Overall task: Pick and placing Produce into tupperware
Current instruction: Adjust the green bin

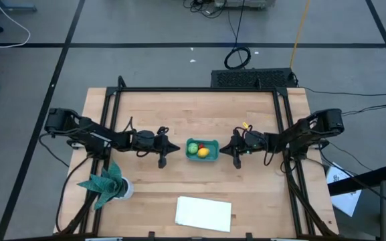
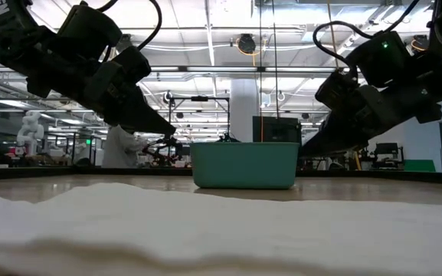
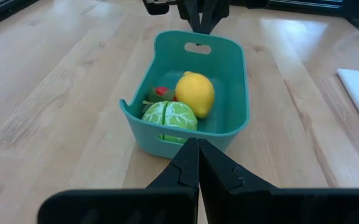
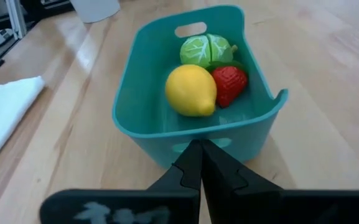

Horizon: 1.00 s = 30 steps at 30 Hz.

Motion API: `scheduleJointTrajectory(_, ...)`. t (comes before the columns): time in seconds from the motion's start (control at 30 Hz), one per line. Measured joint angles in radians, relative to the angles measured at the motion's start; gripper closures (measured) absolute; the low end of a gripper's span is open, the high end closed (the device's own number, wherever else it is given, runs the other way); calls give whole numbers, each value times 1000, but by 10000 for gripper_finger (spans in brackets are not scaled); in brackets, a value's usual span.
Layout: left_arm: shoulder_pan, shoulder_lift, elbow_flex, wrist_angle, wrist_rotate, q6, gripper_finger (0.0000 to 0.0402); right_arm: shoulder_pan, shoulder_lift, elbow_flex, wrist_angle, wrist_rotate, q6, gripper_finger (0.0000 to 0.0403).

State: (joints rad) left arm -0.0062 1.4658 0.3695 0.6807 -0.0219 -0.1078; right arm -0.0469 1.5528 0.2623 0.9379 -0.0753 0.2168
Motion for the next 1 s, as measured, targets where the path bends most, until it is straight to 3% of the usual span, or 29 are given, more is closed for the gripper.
scheduleJointTrajectory(1.0,0,0,0,0,6,3,401,-63,0,27,7,-31,-34,403)
